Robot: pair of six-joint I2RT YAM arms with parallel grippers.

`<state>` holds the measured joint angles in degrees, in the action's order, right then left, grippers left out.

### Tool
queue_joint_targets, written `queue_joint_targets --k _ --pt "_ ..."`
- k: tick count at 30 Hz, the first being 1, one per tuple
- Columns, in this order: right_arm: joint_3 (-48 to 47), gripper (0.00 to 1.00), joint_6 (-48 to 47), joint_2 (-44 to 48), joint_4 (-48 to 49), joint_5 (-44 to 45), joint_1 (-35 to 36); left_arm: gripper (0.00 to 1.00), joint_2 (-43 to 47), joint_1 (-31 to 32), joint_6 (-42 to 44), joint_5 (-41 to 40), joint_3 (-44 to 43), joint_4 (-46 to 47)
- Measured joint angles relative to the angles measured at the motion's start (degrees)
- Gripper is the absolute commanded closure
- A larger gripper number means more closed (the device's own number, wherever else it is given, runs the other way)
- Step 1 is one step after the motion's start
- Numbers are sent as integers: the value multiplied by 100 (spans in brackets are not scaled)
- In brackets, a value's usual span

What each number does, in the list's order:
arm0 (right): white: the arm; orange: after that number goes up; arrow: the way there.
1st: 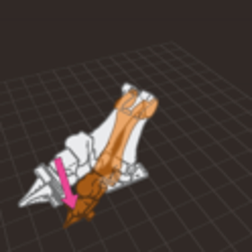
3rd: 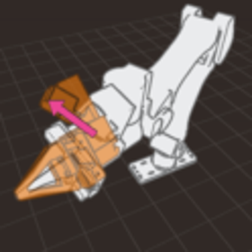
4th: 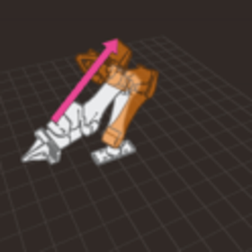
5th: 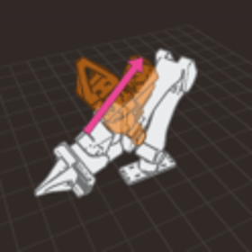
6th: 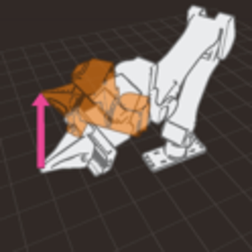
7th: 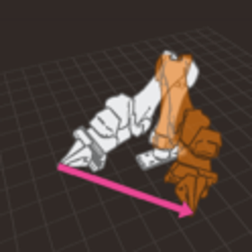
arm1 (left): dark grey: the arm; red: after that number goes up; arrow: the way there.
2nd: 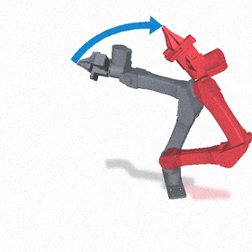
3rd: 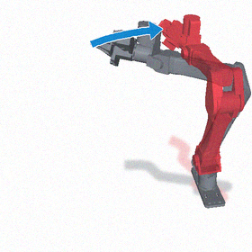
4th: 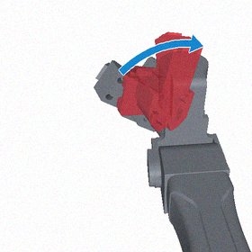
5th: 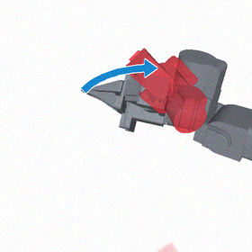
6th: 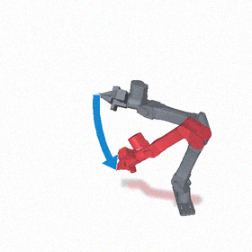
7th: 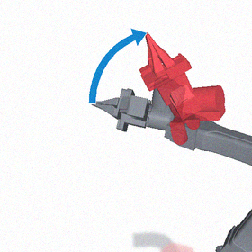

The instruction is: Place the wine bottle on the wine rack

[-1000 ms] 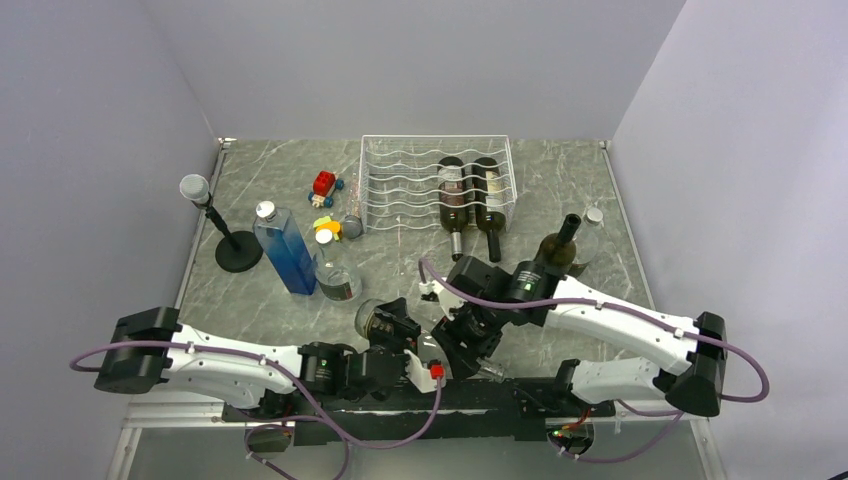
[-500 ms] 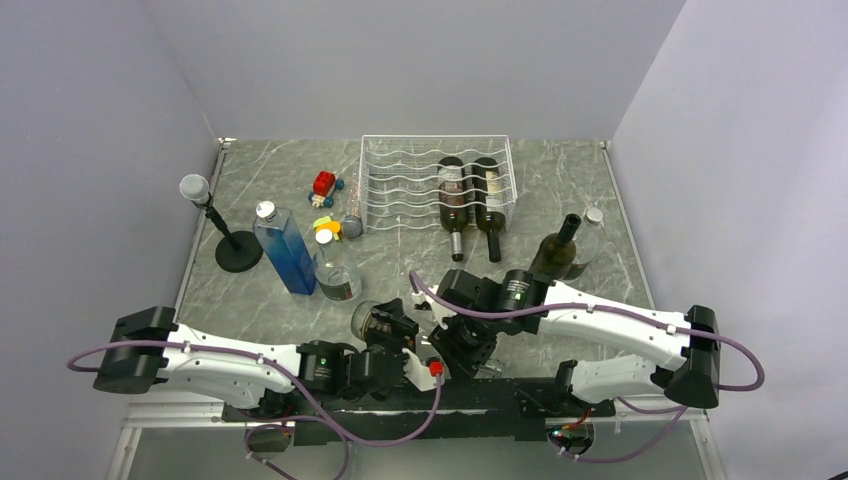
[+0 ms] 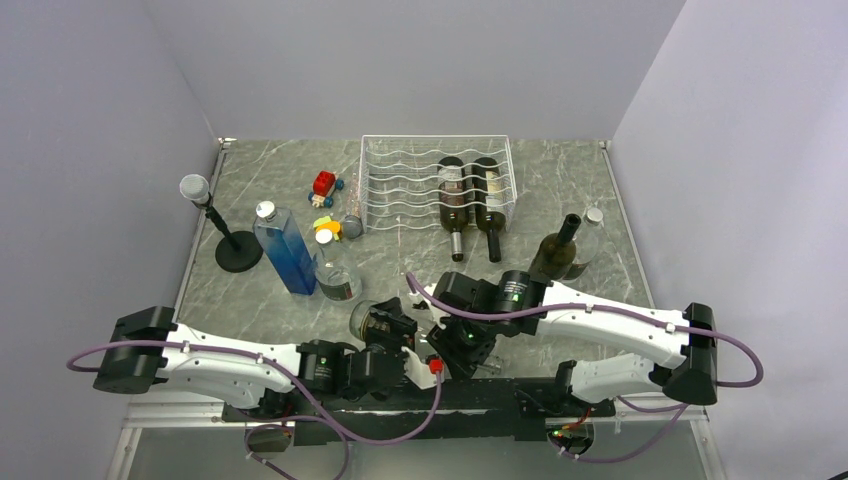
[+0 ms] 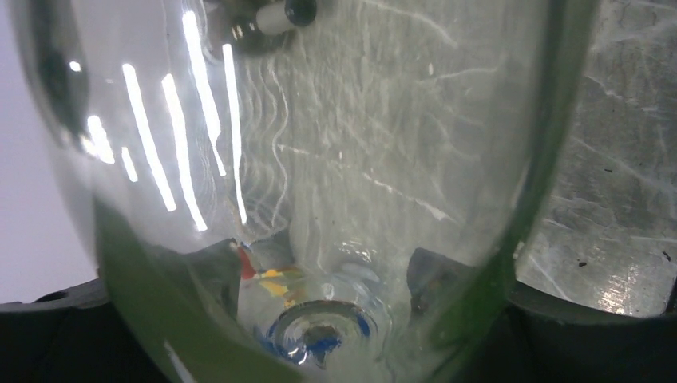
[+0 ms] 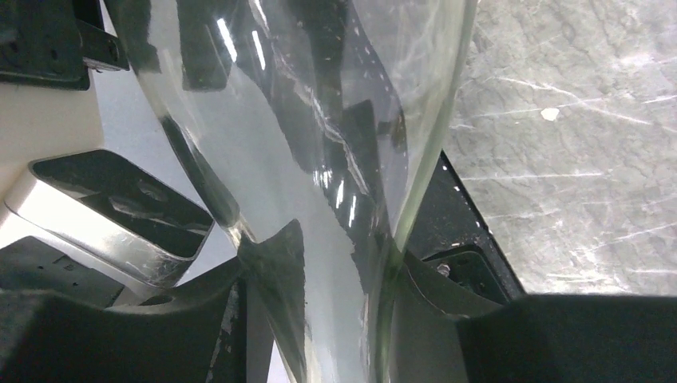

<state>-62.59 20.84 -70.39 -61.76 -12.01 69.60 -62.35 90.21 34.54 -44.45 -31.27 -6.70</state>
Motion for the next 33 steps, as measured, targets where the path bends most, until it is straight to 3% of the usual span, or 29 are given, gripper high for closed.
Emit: queue_joint_targets --k 10,11,12,20,33 --pt "-238 100 -4 306 -317 330 79 23 -90 2 -297 111 -444 -485" --pt "-267 100 -7 326 -367 361 81 8 -118 2 -343 122 -459 -479" --pt "-297 100 -9 334 -420 396 83 2 -160 2 -426 140 -476 -470" --pt "-348 100 63 372 -935 990 72 1 -684 0 -1167 326 -1010 -505" --pt "-345 100 153 372 -1318 1652 66 1 -1132 2 -1541 267 -1185 -566"
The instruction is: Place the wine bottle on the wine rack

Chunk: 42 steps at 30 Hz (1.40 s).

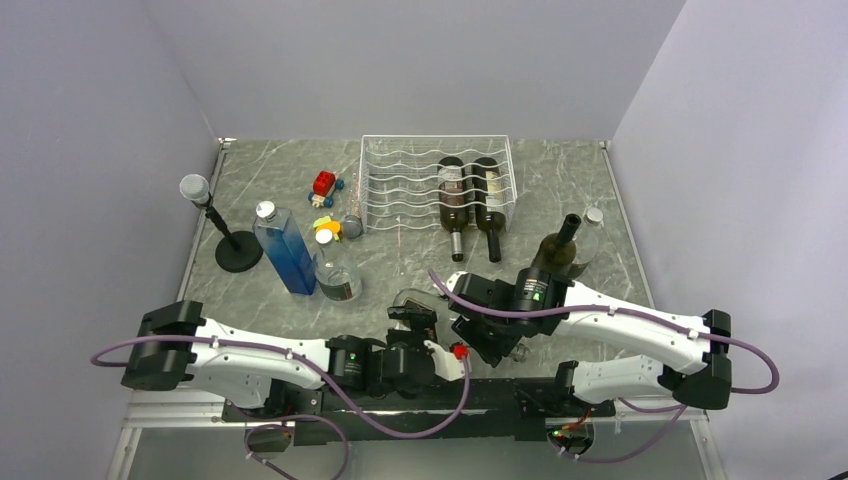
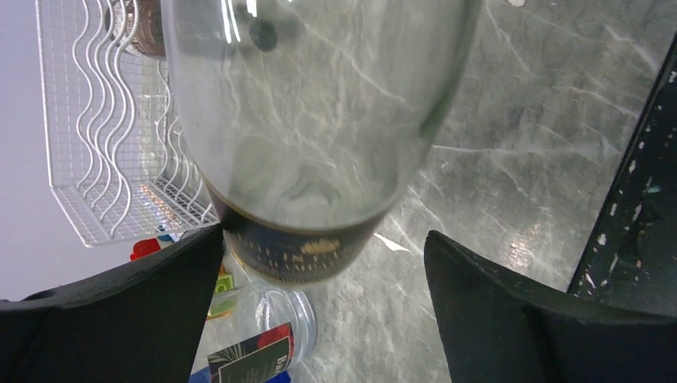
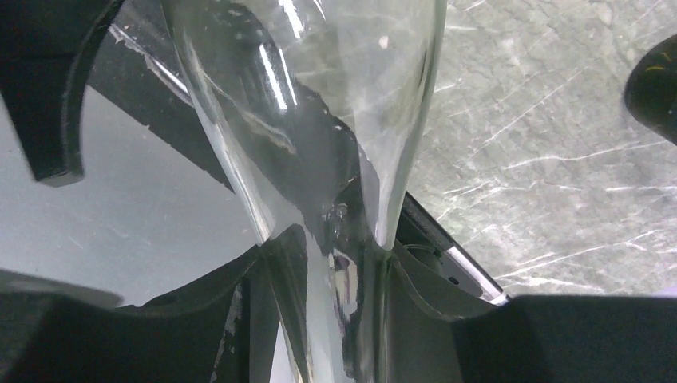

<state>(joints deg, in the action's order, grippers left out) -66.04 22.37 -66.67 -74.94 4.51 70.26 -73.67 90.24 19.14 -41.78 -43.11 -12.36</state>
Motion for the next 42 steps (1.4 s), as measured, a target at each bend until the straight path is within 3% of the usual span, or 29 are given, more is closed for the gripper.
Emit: queue_joint_targets --k 9,18,27,42 --pt "330 100 160 293 107 291 -256 1 1049 2 -387 345 17 -293" --pt "553 100 365 407 315 428 -407 1 2181 2 -710 199 151 -302" --pt "1115 100 826 457 1473 809 -791 1 3224 2 -1276 -131 -125 -81" --pt "1156 100 811 -817 3414 1453 -1202 1 3836 2 -1655 -164 -555 619"
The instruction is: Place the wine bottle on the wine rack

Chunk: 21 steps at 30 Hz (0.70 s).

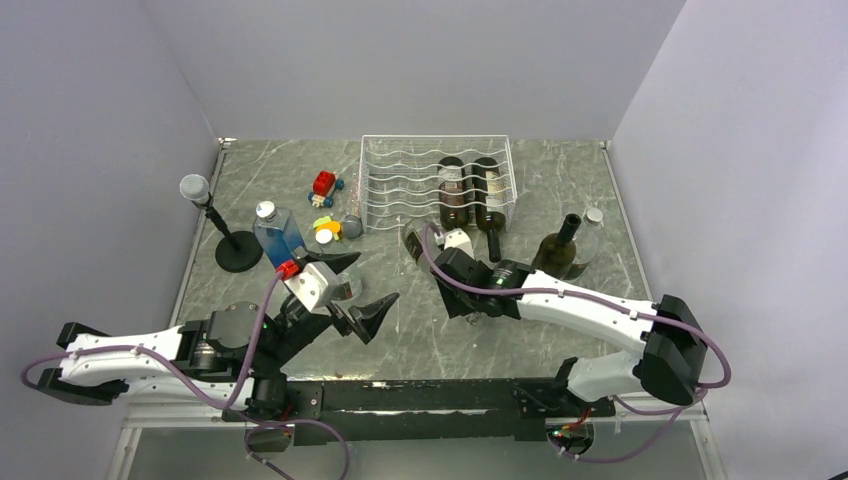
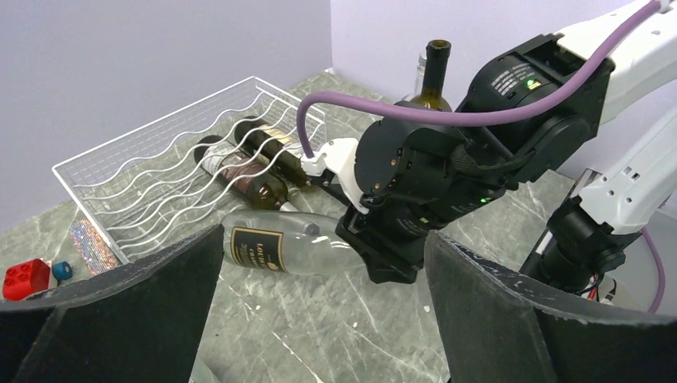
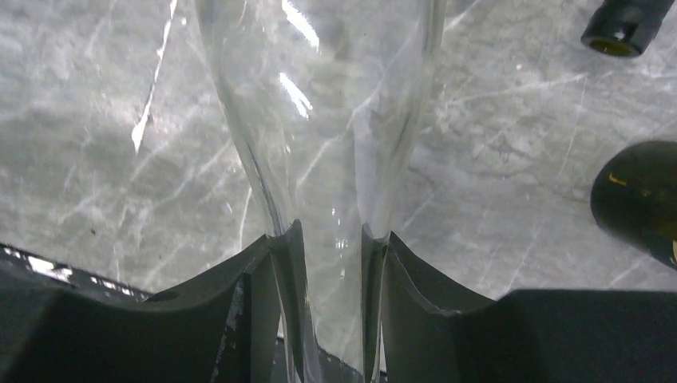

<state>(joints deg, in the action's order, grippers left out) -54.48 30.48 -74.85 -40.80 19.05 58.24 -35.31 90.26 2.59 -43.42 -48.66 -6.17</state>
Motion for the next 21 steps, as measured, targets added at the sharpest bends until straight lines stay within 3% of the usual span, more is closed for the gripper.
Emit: queue_joint_targets --k 21 --pt "243 100 -37 -682 1519 122 -555 1 354 0 -98 -151 101 125"
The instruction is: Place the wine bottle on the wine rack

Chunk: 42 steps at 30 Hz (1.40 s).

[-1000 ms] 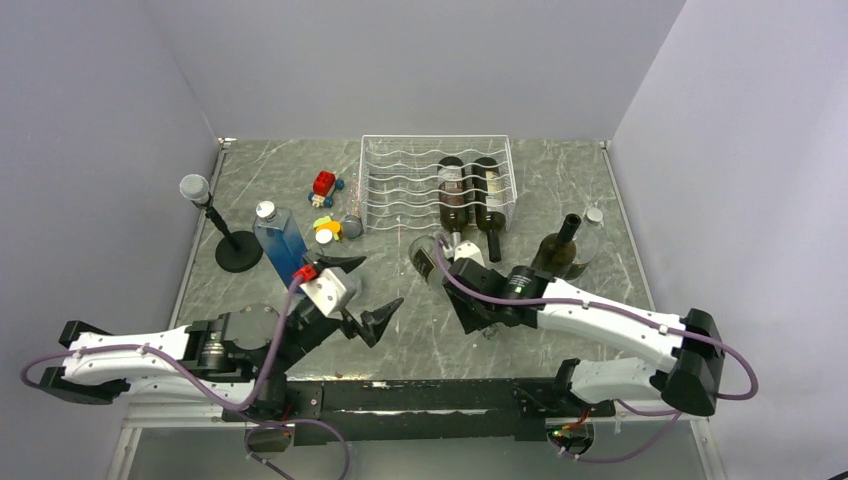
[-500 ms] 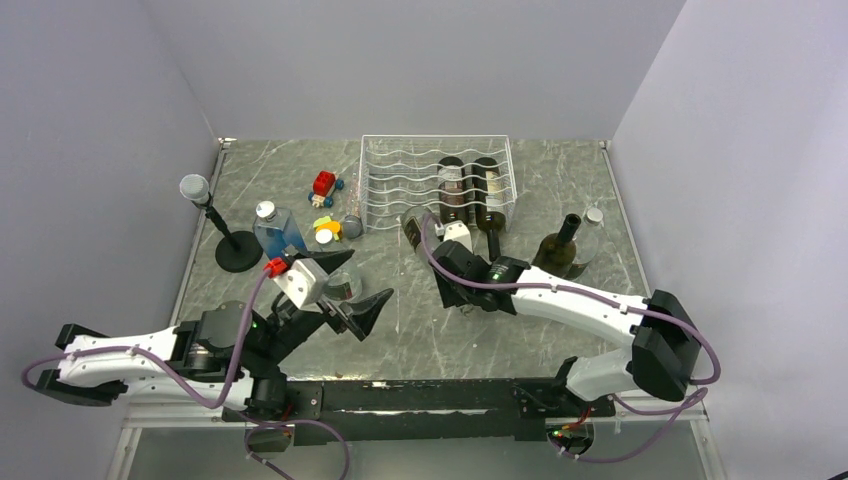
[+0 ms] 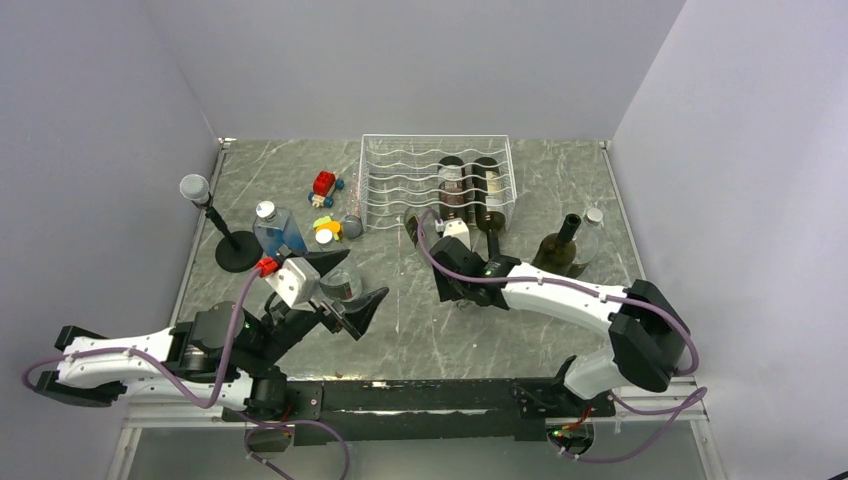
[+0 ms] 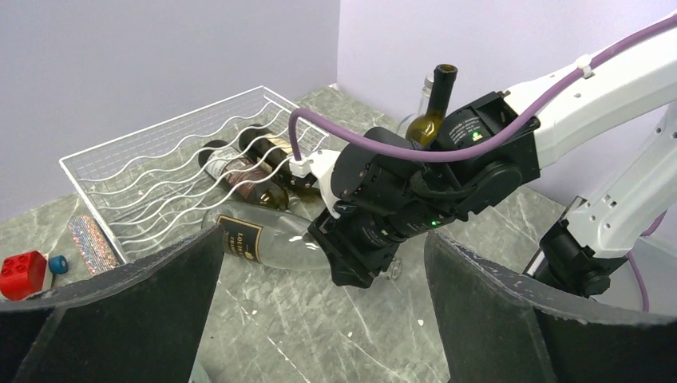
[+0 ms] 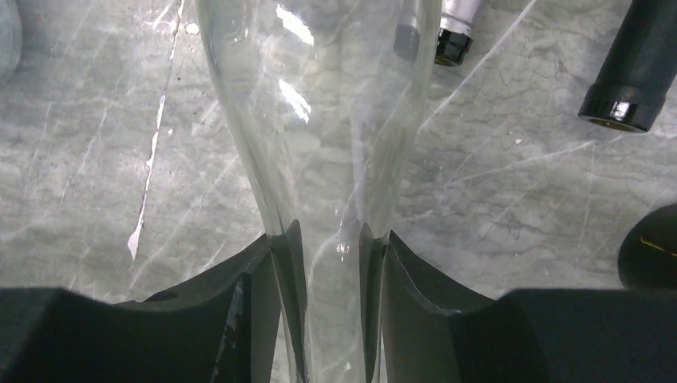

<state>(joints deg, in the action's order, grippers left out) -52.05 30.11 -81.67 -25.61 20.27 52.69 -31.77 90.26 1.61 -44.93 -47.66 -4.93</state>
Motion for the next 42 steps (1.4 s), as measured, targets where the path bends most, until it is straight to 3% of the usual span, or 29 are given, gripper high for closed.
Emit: queue_joint_targets --k 8,17,24,42 --pt "140 100 223 -330 710 70 -157 1 20 0 -39 0 61 4" --pt "144 100 614 -1325 2269 531 -192 1 11 0 -334 0 81 -98" --pt "26 100 761 -1932 3189 695 -275 1 -37 0 -844 -11 -94 -697" --pt "-1191 100 863 -2979 3366 164 -994 1 -57 0 -1185 -153 -251 -1034"
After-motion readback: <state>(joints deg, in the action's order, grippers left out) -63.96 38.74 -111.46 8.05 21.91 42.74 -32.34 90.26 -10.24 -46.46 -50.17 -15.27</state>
